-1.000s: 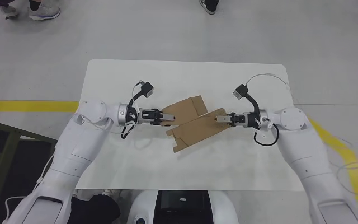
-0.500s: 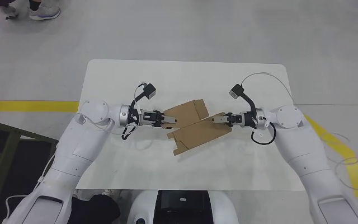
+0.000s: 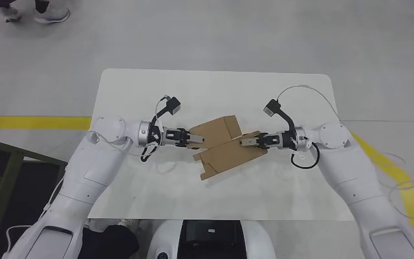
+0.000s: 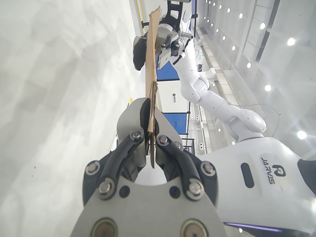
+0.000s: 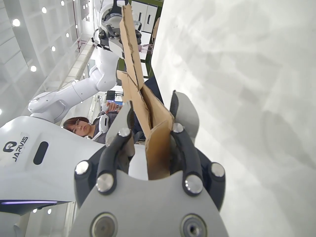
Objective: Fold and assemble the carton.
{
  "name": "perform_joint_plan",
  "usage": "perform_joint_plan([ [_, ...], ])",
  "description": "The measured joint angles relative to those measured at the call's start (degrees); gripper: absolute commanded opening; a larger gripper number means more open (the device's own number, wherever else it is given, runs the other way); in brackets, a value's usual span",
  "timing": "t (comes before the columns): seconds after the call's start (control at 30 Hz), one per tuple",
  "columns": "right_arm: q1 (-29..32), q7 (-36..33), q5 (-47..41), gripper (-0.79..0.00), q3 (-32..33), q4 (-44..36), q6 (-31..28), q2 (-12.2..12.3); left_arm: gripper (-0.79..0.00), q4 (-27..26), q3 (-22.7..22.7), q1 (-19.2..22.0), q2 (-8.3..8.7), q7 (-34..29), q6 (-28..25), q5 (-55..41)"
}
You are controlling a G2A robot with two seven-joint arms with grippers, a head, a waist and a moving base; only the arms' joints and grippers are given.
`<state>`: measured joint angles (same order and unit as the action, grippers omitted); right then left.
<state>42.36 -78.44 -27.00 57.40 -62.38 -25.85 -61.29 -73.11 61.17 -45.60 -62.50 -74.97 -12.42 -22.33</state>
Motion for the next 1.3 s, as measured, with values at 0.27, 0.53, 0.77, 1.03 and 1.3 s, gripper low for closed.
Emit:
perform_joint_plan([
  [0.27,-0.30,0.20,-1.30,-0.785,-1.00,-0.21,-0.20,0.50,0.000,0.19,0.06,-0.02,0.09,0.32,-0.03,-0.14],
  [0.53,-0.31,1.21,-3.43,-0.785,-0.39,0.92,-1.20,1.00,0.000,0.60,1.36,-0.35,0.32,1.21,0.05,-1.83],
  [0.77,0.47,1.86,-2.86,-0.785,0.45,-0.12,-1.85,1.43,0.000,-0.08,1.90,-1.13,0.45,1.90,-0.37,-2.83],
  [1.03,1.09,3.86,0.54,-0.785,0.42,-1.05,-1.25,1.52,0.000,-1.28,3.07,-1.80,0.64,1.28,-0.95,-5.42],
  [1.3,1.10,6.22,2.58,-0.785,-0.37,-1.03,-0.49,1.16,0.000,-4.72,4.62,-3.28,1.16,-0.77,-0.82,-7.14],
])
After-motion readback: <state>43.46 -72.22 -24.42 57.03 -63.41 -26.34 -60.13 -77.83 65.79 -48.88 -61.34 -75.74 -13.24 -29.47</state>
